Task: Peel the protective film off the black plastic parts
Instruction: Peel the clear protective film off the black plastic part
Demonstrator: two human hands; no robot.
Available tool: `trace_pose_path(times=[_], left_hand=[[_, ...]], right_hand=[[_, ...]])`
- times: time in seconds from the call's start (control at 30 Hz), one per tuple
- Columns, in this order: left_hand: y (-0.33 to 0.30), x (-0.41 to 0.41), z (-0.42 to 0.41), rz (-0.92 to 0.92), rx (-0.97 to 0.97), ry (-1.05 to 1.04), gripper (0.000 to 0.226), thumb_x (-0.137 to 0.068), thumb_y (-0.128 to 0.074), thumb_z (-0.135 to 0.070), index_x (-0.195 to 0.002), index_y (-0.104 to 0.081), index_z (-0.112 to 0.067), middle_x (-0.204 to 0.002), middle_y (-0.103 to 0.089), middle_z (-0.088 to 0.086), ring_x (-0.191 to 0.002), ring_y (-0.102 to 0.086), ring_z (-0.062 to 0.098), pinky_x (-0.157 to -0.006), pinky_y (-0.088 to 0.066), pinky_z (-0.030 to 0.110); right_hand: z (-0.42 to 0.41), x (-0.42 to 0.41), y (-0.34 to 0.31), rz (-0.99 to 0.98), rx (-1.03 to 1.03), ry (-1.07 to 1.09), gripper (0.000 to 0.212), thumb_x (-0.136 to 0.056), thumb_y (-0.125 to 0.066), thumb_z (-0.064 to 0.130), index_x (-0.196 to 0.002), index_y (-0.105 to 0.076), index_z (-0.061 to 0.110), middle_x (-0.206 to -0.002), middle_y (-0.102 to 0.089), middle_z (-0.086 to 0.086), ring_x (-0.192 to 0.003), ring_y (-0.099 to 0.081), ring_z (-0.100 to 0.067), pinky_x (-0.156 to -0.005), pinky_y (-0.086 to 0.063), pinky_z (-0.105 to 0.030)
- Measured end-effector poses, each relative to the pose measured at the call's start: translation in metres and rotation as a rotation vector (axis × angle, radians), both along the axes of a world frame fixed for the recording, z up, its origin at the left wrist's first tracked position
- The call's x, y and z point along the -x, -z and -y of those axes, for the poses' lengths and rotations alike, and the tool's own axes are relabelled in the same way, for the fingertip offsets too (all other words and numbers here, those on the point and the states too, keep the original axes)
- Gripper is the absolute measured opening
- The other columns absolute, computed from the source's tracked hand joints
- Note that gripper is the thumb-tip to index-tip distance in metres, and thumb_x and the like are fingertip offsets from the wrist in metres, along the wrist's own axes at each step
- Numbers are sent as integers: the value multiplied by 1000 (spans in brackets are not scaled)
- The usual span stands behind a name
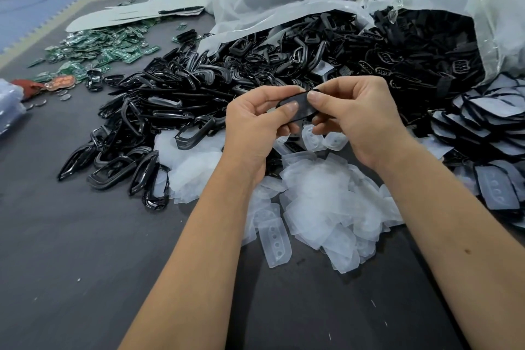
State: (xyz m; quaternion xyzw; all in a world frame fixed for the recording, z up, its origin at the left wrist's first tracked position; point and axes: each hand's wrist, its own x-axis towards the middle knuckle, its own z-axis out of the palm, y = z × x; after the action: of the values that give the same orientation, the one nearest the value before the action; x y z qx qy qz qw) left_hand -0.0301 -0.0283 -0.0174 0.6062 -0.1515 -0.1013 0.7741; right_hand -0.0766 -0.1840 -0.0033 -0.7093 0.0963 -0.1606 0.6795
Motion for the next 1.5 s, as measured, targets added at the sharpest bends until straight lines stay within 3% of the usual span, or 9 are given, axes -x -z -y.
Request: trace_pose_path(times=[0.17,0.37,0.5,0.6,0.77,0.97,1.13,1.33,1.5], left_hand=[[1,-1,0,7,-15,-17,26,-90,-67,10,-92,-78,-13,-82,-77,7,-53,-60,13,-54,-50,19],[3,-1,1,1,-32,-64,25,-89,-67,12,-93,-77,-10,-84,-77,10,-53,-59,14,-53,-49,18],[2,-1,2,8,-17,-60,25,-90,-66,13,-94,-77,-9,-84,-76,11,-58,-62,10,-55,-49,18],[1,-1,0,13,-19,-39,25,-90,-66,12,-95,-77,-9,-85,-76,12,-59,-60,14,-56,-49,19],[-1,-1,-1,14,-21,-3,26,-90,-67,11,-94,-78,-12,-83,-75,8,-56,-59,15,-56,-50,19],[-1,0,0,-13,-7,-34,26,-89,-65,12,-93,-77,-10,-81,-75,7,-56,-59,14,-53,-48,19],[-3,2,2,-31,29,-51,22,-91,-63,11,-100,-75,-5,-87,-76,9,-67,-69,14,-55,-51,20],[-3,4,5,-26,64,-39,19,-93,-66,7,-95,-76,-9,-82,-75,7,-71,-73,14,-55,-52,18],[-4,4,4,18,59,-48,22,-92,-66,9,-95,-77,-9,-79,-76,6,-66,-74,16,-55,-52,18]], right_hand=[[-2,-3,0,6,87,39,16,-95,-70,1,-80,-74,5,-63,-69,-3,-54,-66,-16,-52,-58,-28],[1,1,-2,-38,-17,-37,23,-102,-54,-1,-90,-74,1,-73,-72,-8,-61,-68,-18,-54,-59,-32],[-4,1,0,-6,61,-25,8,-95,-72,6,-93,-74,-1,-76,-72,-8,-61,-66,-15,-53,-57,-29],[-6,0,4,-7,28,-14,10,-90,-78,3,-94,-72,-4,-69,-71,-2,-56,-62,-11,-51,-55,-25],[-3,-1,-1,-59,-154,-7,10,-90,-75,-1,-81,-72,3,-66,-68,-4,-52,-59,-14,-46,-52,-23],[-10,-2,1,-39,5,48,14,-94,-69,4,-81,-71,8,-68,-68,-2,-56,-61,-15,-46,-50,-26],[-17,-2,3,-14,-68,33,6,-92,-72,4,-90,-72,9,-72,-71,0,-60,-63,-12,-45,-47,-24],[-20,-1,3,-19,-274,9,12,-91,-71,1,-92,-70,13,-76,-68,-4,-61,-59,-13,-45,-41,-23],[-20,-1,2,2,-236,36,14,-91,-74,3,-81,-70,13,-82,-69,-13,-63,-58,-18,-43,-42,-23]])
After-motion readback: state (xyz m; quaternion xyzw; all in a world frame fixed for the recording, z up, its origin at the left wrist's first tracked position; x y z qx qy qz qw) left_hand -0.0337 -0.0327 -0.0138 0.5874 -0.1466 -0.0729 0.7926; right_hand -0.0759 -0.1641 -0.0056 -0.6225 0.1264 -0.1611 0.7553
